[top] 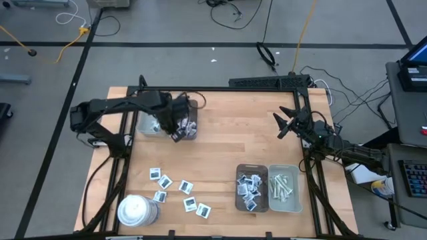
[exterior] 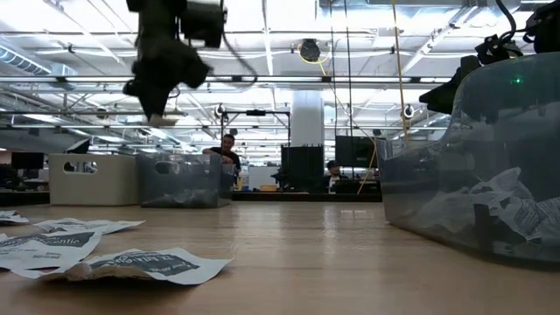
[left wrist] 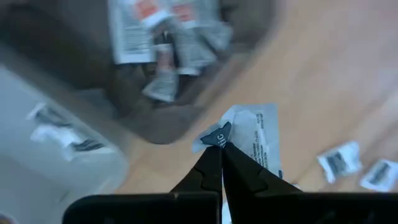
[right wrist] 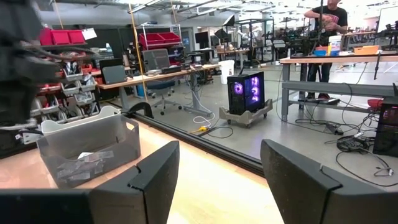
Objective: Pick & Place First Aid Supplies
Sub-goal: Put the white towelette pack into the top gray bin
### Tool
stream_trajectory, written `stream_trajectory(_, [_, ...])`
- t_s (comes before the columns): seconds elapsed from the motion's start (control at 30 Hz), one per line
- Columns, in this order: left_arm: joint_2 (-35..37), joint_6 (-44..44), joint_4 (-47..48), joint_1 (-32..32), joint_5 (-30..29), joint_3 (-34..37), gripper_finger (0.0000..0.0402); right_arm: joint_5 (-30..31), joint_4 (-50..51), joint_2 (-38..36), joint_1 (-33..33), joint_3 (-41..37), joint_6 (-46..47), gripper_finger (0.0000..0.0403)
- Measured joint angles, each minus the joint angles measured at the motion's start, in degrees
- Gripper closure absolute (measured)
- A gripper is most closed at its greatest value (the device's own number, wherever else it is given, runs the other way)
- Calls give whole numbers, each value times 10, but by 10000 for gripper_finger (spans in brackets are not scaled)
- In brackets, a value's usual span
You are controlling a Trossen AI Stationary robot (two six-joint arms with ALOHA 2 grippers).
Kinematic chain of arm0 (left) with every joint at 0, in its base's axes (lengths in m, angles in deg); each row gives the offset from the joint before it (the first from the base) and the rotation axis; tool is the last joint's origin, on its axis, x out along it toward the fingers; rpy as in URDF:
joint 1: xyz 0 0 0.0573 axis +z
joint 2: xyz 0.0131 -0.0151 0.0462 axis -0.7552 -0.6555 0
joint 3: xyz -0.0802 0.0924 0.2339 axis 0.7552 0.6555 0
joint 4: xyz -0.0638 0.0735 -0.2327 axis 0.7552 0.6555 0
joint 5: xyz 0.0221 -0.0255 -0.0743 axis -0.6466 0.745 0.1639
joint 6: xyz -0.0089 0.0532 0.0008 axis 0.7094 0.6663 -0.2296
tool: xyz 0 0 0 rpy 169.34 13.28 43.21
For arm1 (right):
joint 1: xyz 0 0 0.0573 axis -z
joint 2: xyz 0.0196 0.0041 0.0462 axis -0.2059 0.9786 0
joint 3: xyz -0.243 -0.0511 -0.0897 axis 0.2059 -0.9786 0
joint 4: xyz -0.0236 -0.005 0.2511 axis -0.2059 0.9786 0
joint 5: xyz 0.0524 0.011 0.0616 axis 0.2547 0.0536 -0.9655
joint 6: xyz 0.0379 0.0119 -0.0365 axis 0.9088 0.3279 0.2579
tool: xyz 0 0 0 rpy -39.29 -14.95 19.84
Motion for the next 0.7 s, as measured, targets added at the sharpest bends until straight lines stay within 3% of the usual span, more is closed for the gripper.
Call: stream_trajectory(0.7, [8, 75, 16, 329, -1, 27, 400, 0, 0, 0, 0, 0, 0, 181])
